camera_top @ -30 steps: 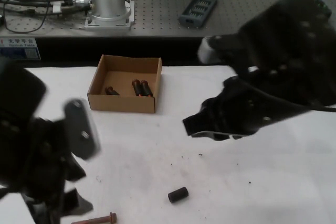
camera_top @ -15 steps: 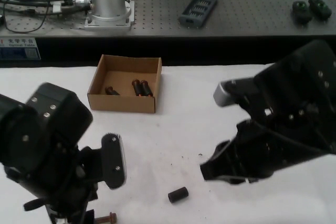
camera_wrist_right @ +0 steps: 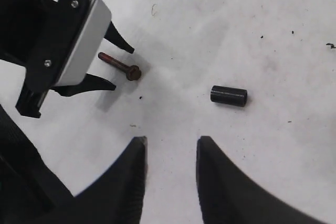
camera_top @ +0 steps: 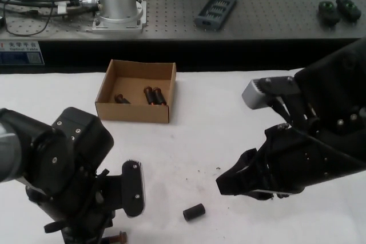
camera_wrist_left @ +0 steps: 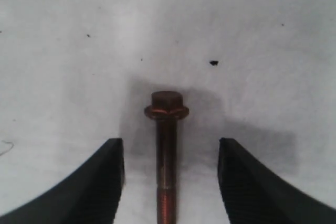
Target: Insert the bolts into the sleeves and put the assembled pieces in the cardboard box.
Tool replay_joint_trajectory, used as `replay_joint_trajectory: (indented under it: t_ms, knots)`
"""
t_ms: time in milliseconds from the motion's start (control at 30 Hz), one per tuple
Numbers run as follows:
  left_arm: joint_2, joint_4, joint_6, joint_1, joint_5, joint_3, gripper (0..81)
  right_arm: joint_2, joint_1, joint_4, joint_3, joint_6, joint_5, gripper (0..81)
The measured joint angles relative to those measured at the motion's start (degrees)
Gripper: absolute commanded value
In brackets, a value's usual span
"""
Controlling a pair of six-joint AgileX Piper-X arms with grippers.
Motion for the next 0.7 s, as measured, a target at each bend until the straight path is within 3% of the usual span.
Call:
replay_joint_trajectory:
  t_ms: [167, 367, 467, 567, 700]
  knots:
    - [1.01, 0.00, 0.00, -0.07, 0.23, -0.25, 33.8, -1.30, 0.00, 0.00, 0.00, 0.00, -0.09, 25.0]
    - [1.80, 0.40, 0.00, -1.95, -0.17, -0.75, 33.2, -1.26, 0.00, 0.00, 0.00, 0.00, -0.09, 25.0]
    - [2.16, 0.53, -0.57, -3.38, -1.11, -0.99, 22.9, -1.26, 0.00, 0.00, 0.00, 0.00, -0.09, 25.0]
    - [2.19, 0.96, -2.40, -3.98, -1.48, -0.97, 3.0, -1.26, 0.00, 0.11, 0.00, 0.00, -0.09, 25.0]
    - [2.19, 0.95, -10.06, -4.38, -1.63, -1.16, 0.8, -1.26, 0.00, 0.83, 0.00, 0.00, -0.19, 25.0]
